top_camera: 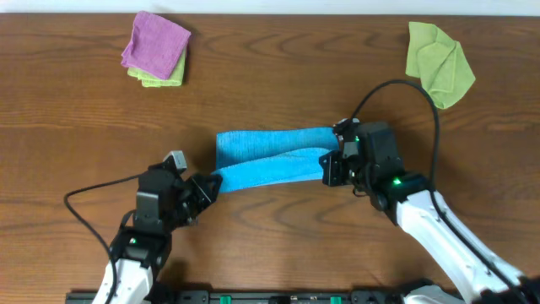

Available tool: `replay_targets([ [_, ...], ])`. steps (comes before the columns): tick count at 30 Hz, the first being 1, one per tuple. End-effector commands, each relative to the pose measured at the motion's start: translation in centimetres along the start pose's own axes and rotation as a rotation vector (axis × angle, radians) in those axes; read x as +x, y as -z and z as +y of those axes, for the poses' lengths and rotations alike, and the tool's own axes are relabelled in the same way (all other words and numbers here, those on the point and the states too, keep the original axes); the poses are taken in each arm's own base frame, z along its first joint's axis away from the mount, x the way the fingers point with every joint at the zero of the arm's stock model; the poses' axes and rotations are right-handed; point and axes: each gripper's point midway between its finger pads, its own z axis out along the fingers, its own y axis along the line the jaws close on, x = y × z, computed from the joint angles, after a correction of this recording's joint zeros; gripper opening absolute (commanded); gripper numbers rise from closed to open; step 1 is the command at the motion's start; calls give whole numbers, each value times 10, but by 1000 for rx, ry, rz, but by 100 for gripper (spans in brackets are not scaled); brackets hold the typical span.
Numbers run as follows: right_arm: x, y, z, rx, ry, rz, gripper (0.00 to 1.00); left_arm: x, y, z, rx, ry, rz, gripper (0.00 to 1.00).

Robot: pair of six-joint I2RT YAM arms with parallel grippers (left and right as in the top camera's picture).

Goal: Fold the cloth
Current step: 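Fold the cloth's bottom edge up over the top half with both grippers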

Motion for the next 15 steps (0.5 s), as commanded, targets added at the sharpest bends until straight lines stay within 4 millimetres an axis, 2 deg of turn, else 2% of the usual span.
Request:
replay_targets([
  [1,-2,-11,-4,15,24,-3,1,-15,-13,7,-38,9,-51,6],
  [9,-27,-29,-13,51,54,-104,1,-37,-48,10,-59,-3,-73,6],
  [15,-34,-42,-22,83,57,-135,1,-57,-68,3,-86,-47,-82,6],
])
